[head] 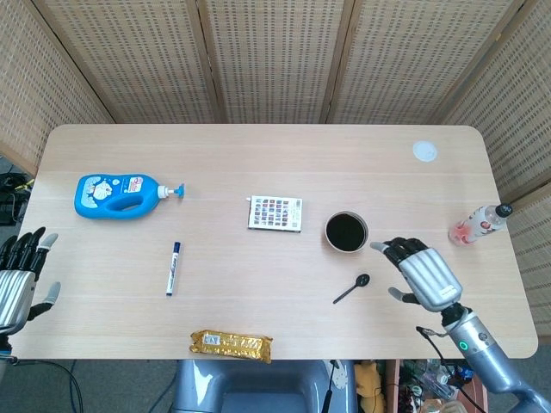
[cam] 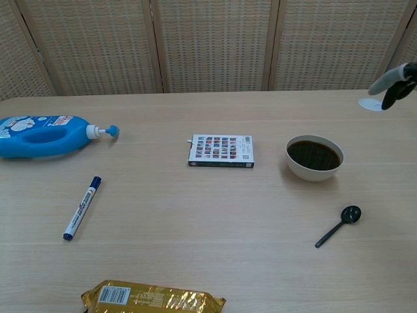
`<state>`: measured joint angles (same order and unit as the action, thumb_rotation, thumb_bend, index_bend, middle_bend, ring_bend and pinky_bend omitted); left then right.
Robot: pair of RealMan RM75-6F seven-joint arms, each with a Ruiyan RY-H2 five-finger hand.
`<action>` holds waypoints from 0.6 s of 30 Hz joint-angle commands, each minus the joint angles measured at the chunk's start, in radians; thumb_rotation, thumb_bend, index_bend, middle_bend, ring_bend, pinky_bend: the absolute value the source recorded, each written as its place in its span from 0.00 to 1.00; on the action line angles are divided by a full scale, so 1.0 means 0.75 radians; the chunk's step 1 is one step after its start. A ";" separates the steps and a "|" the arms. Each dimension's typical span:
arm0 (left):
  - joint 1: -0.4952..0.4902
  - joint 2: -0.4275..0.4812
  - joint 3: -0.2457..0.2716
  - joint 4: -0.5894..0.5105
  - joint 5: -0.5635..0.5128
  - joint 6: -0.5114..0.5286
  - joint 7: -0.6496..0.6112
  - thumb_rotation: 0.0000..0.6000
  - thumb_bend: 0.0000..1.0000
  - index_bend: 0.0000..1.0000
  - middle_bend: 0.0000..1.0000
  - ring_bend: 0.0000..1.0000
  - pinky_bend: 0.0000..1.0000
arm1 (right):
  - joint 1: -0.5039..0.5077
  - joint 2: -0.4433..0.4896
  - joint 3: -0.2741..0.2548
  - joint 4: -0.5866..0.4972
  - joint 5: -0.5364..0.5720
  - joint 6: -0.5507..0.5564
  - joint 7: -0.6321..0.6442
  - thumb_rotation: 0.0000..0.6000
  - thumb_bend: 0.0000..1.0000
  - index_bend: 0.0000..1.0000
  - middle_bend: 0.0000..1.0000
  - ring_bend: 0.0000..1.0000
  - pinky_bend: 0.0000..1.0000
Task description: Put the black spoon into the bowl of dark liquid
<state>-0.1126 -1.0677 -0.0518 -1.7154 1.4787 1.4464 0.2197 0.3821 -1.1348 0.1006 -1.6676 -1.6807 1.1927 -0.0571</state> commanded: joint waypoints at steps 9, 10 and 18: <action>-0.056 0.037 -0.033 -0.012 -0.034 -0.058 0.037 1.00 0.41 0.00 0.00 0.00 0.00 | 0.327 -0.161 0.013 0.094 0.037 -0.454 -0.036 1.00 0.20 0.35 0.62 0.60 0.61; -0.059 0.039 -0.036 -0.011 -0.037 -0.061 0.040 1.00 0.41 0.00 0.00 0.00 0.00 | 0.343 -0.175 0.010 0.109 0.040 -0.474 -0.045 1.00 0.20 0.35 0.63 0.61 0.62; -0.080 0.046 -0.039 -0.004 -0.058 -0.088 0.047 1.00 0.41 0.00 0.00 0.00 0.00 | 0.413 -0.308 -0.027 0.259 0.025 -0.505 -0.159 1.00 0.20 0.42 0.63 0.64 0.64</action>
<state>-0.1726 -1.0334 -0.0811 -1.7184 1.4352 1.3805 0.2552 0.6837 -1.3465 0.0897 -1.4934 -1.6572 0.8087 -0.1583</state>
